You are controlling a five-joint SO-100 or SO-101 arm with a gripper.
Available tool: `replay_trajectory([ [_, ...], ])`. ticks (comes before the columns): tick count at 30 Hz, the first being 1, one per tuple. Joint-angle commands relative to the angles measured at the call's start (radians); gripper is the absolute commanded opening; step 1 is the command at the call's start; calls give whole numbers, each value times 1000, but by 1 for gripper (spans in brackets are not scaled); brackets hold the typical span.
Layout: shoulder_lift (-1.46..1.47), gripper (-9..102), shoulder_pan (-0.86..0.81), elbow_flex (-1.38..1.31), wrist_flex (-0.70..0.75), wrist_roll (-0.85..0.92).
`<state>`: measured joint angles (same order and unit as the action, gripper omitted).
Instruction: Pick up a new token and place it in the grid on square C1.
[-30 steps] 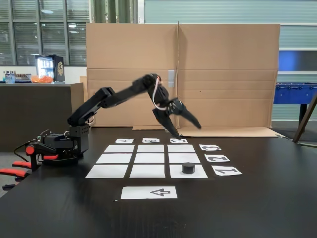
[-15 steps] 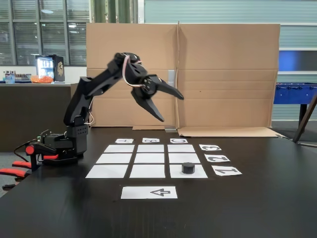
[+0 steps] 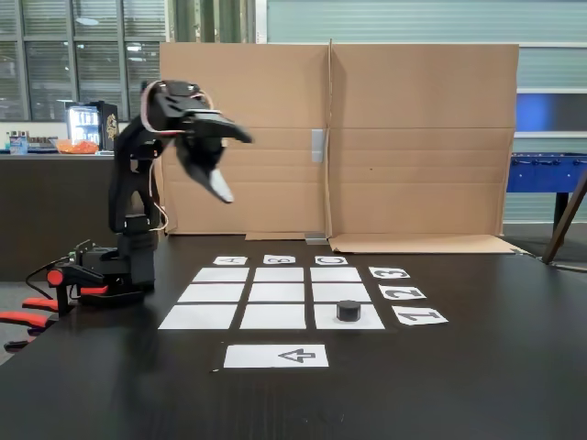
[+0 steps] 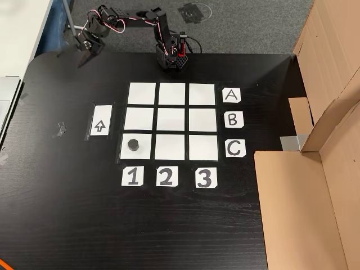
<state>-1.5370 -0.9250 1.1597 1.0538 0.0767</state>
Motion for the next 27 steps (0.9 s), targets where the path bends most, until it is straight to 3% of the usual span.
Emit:
replay_trajectory([
  [1,-137,41,-66,176,-146,2],
  [6,-261,39,-123,344,-176,2],
  [27,-756,-1,-176,980,-170,-8],
])
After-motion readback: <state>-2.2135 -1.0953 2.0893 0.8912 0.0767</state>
